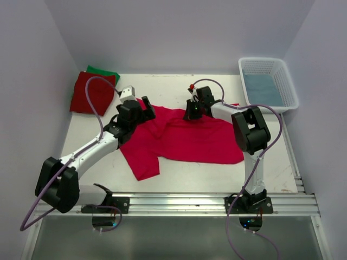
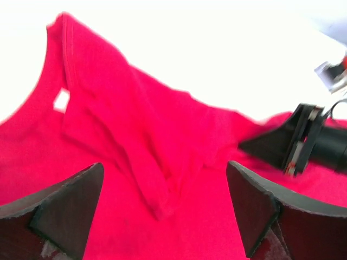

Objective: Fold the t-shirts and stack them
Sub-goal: Fold the flattened tshirt in 1/3 of the way

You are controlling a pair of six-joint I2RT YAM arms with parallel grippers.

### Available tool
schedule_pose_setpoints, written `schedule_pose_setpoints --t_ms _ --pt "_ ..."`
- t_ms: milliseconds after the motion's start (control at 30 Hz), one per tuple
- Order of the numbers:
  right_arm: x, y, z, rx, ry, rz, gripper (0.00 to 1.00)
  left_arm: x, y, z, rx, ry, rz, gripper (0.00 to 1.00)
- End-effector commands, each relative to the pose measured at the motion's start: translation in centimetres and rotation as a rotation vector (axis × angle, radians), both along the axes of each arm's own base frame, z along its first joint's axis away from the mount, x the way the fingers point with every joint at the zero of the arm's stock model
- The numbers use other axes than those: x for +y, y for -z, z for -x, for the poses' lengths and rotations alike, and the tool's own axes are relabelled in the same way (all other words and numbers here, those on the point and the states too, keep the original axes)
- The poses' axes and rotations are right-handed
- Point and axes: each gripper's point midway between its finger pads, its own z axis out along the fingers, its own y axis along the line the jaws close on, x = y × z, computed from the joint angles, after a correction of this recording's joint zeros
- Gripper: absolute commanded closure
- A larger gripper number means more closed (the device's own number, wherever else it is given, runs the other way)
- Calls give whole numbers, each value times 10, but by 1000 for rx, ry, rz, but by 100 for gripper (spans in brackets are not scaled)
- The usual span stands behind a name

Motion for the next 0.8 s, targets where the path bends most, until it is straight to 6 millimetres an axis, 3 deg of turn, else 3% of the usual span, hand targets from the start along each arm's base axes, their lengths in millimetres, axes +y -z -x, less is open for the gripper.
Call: schedule_pose_setpoints --t_ms 0,33,67,100,133,167,200,233,267,333,367,433,467,633,767 --pt "-39 59 38 182 15 175 100 3 -33 -35 -184 15 -113 12" --pt "-39 57 39 179 16 172 100 -5 -42 -45 -226 63 -111 23" --pt "-39 56 38 175 15 172 100 -3 -25 -58 -193 73 -127 40" --pt "-39 55 39 177 16 171 100 -6 -20 -67 -185 98 -121 87" --pt "-39 54 40 176 16 170 100 -13 -28 -81 -199 134 -99 100" --pt "-38 49 39 168 16 166 100 -14 0 -92 -134 151 -113 100" --pt "-39 47 39 164 16 166 100 -7 7 -104 -119 153 -111 100" --pt "-40 46 40 164 15 166 100 -14 2 -117 -131 188 -88 100" --pt "-40 45 41 160 17 168 100 -12 27 -125 -77 192 -95 100" --pt "-42 40 42 150 18 172 100 -1 33 -141 -54 173 -84 100" --pt "-43 39 42 146 21 175 100 2 50 -145 -19 165 -88 100" --pt "-44 37 42 141 22 178 100 15 57 -155 -1 133 -92 100" --pt "-44 37 42 142 23 178 100 19 72 -155 38 124 -100 100" --pt "-44 41 43 152 27 180 100 41 96 -156 116 55 -111 100" --pt "-46 44 40 158 38 190 100 62 127 -149 221 2 -130 100"
